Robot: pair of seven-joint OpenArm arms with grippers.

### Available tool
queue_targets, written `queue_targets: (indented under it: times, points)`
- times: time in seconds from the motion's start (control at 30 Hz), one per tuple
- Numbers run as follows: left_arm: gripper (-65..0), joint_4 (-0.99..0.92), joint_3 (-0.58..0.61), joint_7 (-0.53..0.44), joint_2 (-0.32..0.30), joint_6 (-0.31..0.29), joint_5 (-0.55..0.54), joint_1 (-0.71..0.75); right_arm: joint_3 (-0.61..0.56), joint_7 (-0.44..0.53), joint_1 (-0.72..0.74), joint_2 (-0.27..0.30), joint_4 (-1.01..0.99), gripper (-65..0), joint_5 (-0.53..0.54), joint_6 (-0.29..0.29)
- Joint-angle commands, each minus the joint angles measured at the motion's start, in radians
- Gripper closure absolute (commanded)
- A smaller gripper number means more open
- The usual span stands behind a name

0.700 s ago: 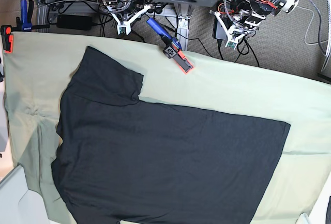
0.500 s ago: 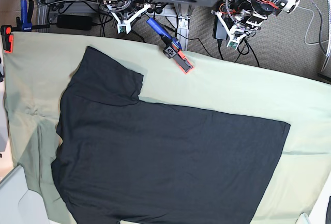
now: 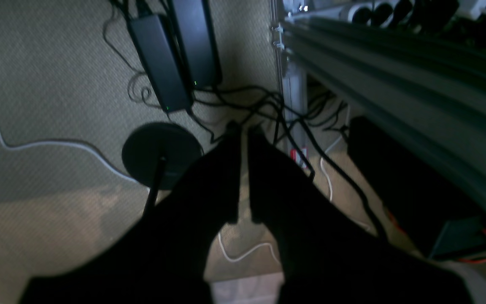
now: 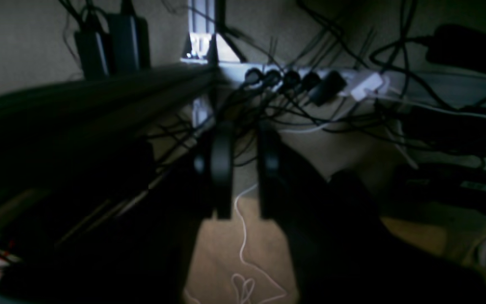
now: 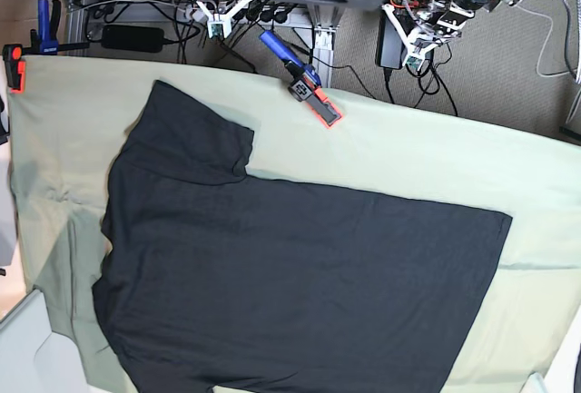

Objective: Fold the T-shirt properly
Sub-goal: 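Move both grippers out from rest toward the shirt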

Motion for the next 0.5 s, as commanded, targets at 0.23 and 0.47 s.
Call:
queue_targets:
  times: [0.23, 0.47]
  points:
    - [-7.0, 0.13, 0.0, 0.007, -0.061, -0.015, -0.001, 0.06, -0.002, 0.011, -0.089, 0.007, 0.1, -11.5, 0.004, 0.06]
    - [-7.0, 0.369, -0.071, 0.067, -0.127, -0.096, -0.061, 0.19, -0.002, 0.001, -0.23, 0.06, 0.243, -11.5, 0.053, 0.103]
